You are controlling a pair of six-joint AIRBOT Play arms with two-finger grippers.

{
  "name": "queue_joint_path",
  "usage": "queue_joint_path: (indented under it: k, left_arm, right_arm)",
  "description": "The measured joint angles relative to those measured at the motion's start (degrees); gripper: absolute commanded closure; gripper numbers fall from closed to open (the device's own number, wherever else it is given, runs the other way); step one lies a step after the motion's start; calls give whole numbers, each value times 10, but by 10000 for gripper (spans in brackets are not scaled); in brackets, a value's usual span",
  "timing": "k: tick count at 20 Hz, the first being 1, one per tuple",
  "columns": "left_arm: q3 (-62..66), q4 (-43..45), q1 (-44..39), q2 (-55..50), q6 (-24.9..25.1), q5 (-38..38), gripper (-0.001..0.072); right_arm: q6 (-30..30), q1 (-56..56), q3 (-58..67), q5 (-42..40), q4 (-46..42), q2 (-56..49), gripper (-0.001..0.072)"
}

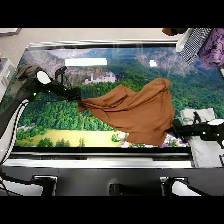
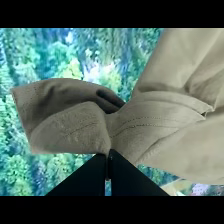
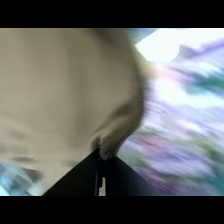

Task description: Fold the clothes and pants, and hang the long-sleeved shirts on hangers.

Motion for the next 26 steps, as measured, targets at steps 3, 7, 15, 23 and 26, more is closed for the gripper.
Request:
queue_joint_path:
  k: [3, 7, 15, 23, 26]
  left_arm:
    - [0, 0, 6, 43, 0, 11, 693]
    - [1, 12, 21, 158, 2, 33, 693]
    - [1, 117, 60, 470, -94, 42, 692]
    - [-5, 249, 66, 616, -220, 47, 692]
    - [-32, 259, 66, 595, -234, 47, 692]
  right_arm:
    - [-49, 0, 69, 1, 103, 33, 687]
    - [-85, 0, 220, -9, 202, 97, 688]
    - [-72, 0, 480, -51, 188, 280, 687]
    - [3, 0, 514, -115, 141, 368, 687]
    - [43, 0, 515, -68, 139, 313, 687]
